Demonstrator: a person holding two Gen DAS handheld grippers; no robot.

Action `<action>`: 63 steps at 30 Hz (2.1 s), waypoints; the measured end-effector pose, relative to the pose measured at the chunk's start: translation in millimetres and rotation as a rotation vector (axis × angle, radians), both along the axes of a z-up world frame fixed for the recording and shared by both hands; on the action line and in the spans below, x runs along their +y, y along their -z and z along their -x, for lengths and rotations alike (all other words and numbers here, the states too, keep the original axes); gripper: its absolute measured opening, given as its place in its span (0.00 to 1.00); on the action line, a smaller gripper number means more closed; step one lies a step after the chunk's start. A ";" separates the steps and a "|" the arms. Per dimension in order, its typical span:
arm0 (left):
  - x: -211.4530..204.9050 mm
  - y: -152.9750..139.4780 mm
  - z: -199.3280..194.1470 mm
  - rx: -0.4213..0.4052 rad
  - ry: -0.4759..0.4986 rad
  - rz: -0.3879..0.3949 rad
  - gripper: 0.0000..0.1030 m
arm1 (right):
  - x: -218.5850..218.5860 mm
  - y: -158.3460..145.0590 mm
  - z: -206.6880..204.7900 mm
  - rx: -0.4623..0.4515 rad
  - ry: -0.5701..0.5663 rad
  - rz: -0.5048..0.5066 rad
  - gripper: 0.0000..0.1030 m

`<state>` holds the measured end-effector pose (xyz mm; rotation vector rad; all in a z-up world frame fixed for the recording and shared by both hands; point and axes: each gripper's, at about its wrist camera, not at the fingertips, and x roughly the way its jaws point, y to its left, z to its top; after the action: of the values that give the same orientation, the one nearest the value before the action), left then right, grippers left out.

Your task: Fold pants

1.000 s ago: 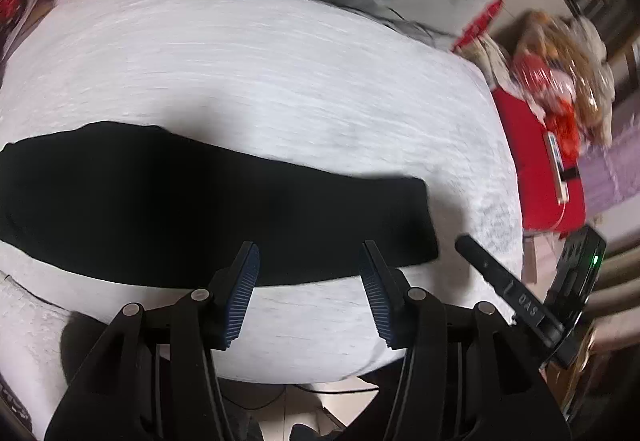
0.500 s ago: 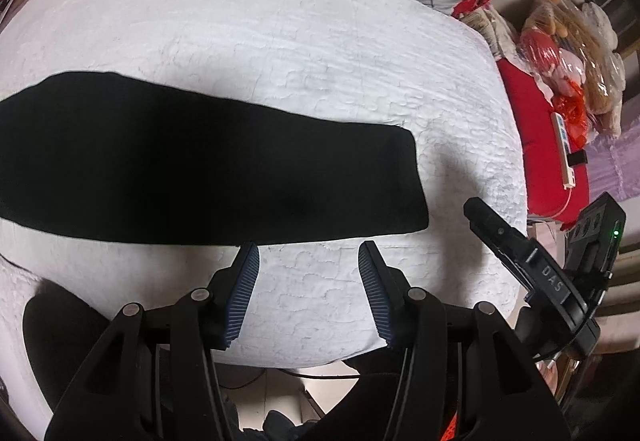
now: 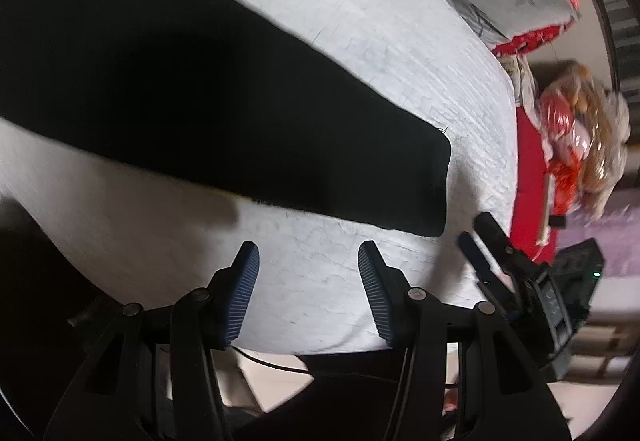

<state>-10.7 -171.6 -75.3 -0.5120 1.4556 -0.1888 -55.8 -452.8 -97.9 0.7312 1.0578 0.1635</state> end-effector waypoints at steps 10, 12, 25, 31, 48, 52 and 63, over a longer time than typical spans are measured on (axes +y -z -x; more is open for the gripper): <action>-25.8 17.3 -13.6 0.073 -0.058 0.120 0.49 | 2.5 14.6 -25.9 0.044 0.004 -0.073 0.68; -34.2 26.4 -15.3 0.110 -0.078 0.162 0.49 | 0.5 15.3 -30.7 0.052 0.005 -0.073 0.68; -57.1 45.6 -16.9 0.151 -0.179 0.277 0.49 | -13.6 39.2 -58.6 0.095 -0.020 -0.260 0.68; -66.4 46.5 -18.7 0.134 -0.183 0.274 0.49 | 4.0 45.1 -102.3 0.169 -0.163 -0.320 0.68; -76.0 43.8 -30.2 0.099 -0.181 0.297 0.53 | 3.2 59.8 -116.9 0.173 -0.237 -0.456 0.61; -73.6 47.7 -32.4 0.116 -0.166 0.264 0.25 | 13.2 60.9 -117.8 0.175 -0.254 -0.418 0.23; -55.8 34.7 -34.3 0.124 -0.118 0.351 0.19 | 29.0 31.9 -104.9 0.095 -0.232 -0.293 0.14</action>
<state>23.7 -227.4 -109.9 -0.9066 1.5145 -0.3261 49.1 -423.8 -129.7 0.8842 1.2231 0.4944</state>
